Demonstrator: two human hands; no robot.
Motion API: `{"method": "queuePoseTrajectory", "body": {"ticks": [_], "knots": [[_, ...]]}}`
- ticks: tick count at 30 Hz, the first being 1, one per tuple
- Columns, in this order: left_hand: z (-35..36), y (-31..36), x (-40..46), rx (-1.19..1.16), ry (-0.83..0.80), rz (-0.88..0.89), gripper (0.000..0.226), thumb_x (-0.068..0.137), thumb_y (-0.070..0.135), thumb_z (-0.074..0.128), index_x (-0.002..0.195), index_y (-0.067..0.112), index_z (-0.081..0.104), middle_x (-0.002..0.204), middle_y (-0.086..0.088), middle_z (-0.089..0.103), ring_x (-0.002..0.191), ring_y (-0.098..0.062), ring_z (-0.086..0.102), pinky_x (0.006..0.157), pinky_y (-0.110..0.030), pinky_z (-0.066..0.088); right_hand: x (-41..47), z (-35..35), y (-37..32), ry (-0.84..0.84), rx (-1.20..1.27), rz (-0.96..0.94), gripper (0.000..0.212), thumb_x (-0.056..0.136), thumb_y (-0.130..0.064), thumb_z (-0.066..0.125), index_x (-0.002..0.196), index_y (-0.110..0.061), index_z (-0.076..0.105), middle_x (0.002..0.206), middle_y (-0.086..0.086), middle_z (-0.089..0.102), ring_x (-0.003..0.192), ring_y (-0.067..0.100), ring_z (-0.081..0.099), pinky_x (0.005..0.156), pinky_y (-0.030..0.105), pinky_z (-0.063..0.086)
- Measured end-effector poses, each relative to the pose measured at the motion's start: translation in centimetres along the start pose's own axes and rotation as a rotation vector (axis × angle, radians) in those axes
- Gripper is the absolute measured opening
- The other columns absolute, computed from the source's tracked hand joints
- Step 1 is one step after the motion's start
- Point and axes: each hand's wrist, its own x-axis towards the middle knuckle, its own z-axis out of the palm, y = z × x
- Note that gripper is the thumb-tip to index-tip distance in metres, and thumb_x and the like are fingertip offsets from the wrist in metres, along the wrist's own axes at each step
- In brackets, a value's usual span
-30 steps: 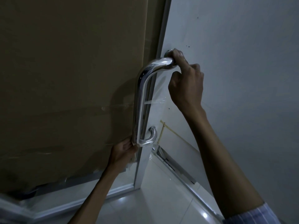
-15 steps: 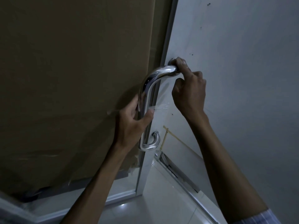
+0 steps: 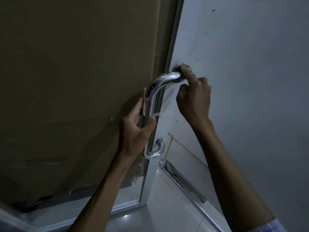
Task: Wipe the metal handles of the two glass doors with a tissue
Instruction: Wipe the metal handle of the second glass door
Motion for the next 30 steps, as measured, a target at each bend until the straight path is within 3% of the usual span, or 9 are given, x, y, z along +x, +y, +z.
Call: {"method": "queuePoseTrajectory", "body": {"ticks": [4,7,11,14,17,22,25,27,30], "knots": [[-0.4,-1.2,-0.5,0.013,-0.073,-0.078,0.036,0.096,0.004,0.066,0.117,0.034,0.069,0.113,0.001,0.078,0.111,-0.02,0.073,0.1,-0.047,0.059,-0.1,-0.2,-0.1,-0.036,0.01,0.006,0.067,0.094,0.004,0.053,0.151,-0.031,0.051,0.141,0.002,0.064,0.111,0.026,0.052,0.094,0.032,0.036],[-0.5,0.0,-0.1,-0.091,-0.06,-0.069,0.037,0.099,0.003,0.066,0.12,0.033,0.065,0.116,0.011,0.076,0.116,-0.008,0.071,0.097,-0.025,0.057,-0.4,-0.1,0.1,-0.072,0.099,0.053,0.072,0.094,0.0,0.05,0.156,-0.034,0.042,0.152,0.0,0.056,0.106,0.017,0.052,0.103,0.034,0.038],[-0.8,0.6,0.8,-0.15,-0.087,-0.08,0.032,0.1,0.006,0.066,0.124,0.027,0.066,0.12,0.006,0.077,0.118,-0.01,0.071,0.096,-0.022,0.055,-4.2,1.8,1.1,0.157,0.484,0.434,0.055,0.101,-0.007,0.045,0.152,-0.027,0.048,0.13,0.005,0.071,0.095,0.014,0.069,0.103,0.043,0.057],[-1.3,0.6,1.3,-0.161,-0.116,-0.104,0.028,0.101,0.014,0.067,0.129,0.02,0.067,0.122,0.001,0.077,0.119,-0.016,0.071,0.1,-0.027,0.055,-7.7,3.5,0.2,-0.121,0.564,0.542,0.037,0.108,-0.015,0.044,0.141,-0.021,0.058,0.125,-0.013,0.069,0.101,-0.009,0.061,0.102,0.029,0.053],[-1.5,0.5,1.9,-0.141,-0.156,-0.094,0.028,0.103,0.015,0.063,0.131,0.016,0.068,0.121,-0.004,0.077,0.117,-0.019,0.072,0.102,-0.03,0.056,-8.3,3.7,-1.2,-0.387,0.751,0.489,0.032,0.11,-0.02,0.043,0.136,-0.021,0.062,0.126,-0.007,0.067,0.109,-0.002,0.062,0.088,0.011,0.048],[-2.2,0.3,2.3,-0.001,-0.116,-0.027,0.027,0.101,0.02,0.068,0.126,0.014,0.073,0.124,-0.004,0.071,0.115,-0.009,0.07,0.099,-0.023,0.054,-8.3,2.7,-2.1,-0.437,0.815,0.37,0.031,0.109,-0.017,0.043,0.086,-0.006,0.061,0.078,0.012,0.058,0.071,0.009,0.053,0.068,0.026,0.043],[-2.3,0.1,2.6,0.018,-0.086,-0.03,0.025,0.097,0.022,0.073,0.122,0.019,0.073,0.12,-0.003,0.071,0.109,-0.007,0.07,0.091,-0.019,0.053,-8.6,2.4,-2.7,-0.425,0.849,0.311,0.029,0.11,-0.016,0.042,0.104,-0.004,0.068,0.088,0.015,0.065,0.079,0.016,0.061,0.073,0.034,0.05],[-2.0,0.0,2.6,0.007,-0.058,-0.033,0.027,0.095,0.02,0.074,0.122,0.021,0.068,0.113,0.001,0.074,0.104,-0.005,0.07,0.086,-0.018,0.053,-8.3,1.9,-3.2,-0.42,0.894,0.318,0.036,0.11,-0.013,0.041,0.132,-0.014,0.069,0.111,0.005,0.074,0.101,0.01,0.069,0.089,0.027,0.056],[-1.8,-0.3,2.7,-0.014,-0.009,-0.045,0.032,0.092,0.021,0.077,0.122,0.018,0.064,0.113,0.001,0.073,0.106,-0.01,0.069,0.087,-0.021,0.054,-7.8,0.7,-3.8,-0.363,0.934,0.307,0.043,0.107,-0.006,0.041,0.142,-0.016,0.063,0.128,-0.001,0.073,0.115,0.007,0.067,0.1,0.025,0.054]]}}
